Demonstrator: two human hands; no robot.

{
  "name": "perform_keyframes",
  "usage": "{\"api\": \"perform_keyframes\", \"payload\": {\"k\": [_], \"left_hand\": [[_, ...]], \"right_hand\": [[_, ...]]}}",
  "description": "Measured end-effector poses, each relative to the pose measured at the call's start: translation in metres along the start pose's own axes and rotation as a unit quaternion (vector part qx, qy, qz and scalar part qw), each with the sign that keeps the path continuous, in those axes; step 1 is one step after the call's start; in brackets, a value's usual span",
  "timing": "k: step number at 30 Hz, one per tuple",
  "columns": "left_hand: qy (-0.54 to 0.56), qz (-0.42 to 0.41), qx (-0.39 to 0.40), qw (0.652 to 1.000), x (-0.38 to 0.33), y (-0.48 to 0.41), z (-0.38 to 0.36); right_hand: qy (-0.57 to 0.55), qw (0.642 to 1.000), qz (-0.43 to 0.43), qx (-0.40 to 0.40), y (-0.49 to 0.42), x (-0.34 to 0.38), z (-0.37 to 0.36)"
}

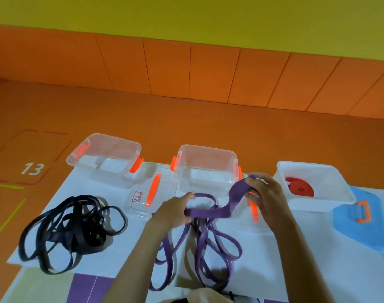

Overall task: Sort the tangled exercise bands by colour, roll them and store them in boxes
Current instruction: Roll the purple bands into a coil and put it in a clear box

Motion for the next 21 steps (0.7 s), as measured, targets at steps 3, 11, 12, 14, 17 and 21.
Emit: {"api": "perform_keyframes", "payload": {"k": [3,11,12,14,17,21], "left_hand": [[0.097,-0.039,0.038,0.994,-0.014,0.006,-0.006],[0.330,-0.139,-0.166,0.919,-0.075,0.014,0.014],[0.347,-0.136,-0.182,0.910,-0.075,0.015,0.015],[0.358,-0.136,-0.195,0.903,-0.075,0.017,0.012],[0.349,-0.140,-0.220,0.900,-0.076,0.019,0.010],[0.350,-0.128,-0.244,0.895,-0.076,0.019,0.013]], "right_hand": [[0.034,0.999,-0.012,0.033,0.006,0.001,-0.015],[0.141,0.989,0.018,0.050,0.013,-0.006,-0.038],[0.147,0.988,0.011,0.043,0.012,-0.006,-0.039],[0.146,0.989,-0.008,0.029,0.010,-0.006,-0.040],[0.074,0.996,-0.049,0.010,0.011,-0.005,-0.043],[0.079,0.996,-0.023,0.030,0.015,0.002,-0.039]]}}
Point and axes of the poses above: each hand's wrist, its own y-axis away from the middle knuckle, its own z-axis out of the back of the hand, x = y × z, the point moved 3 cm from there along -y, towards the middle knuckle, and after that the axes turned 4 degrees about -x, right-handed, at the moved point
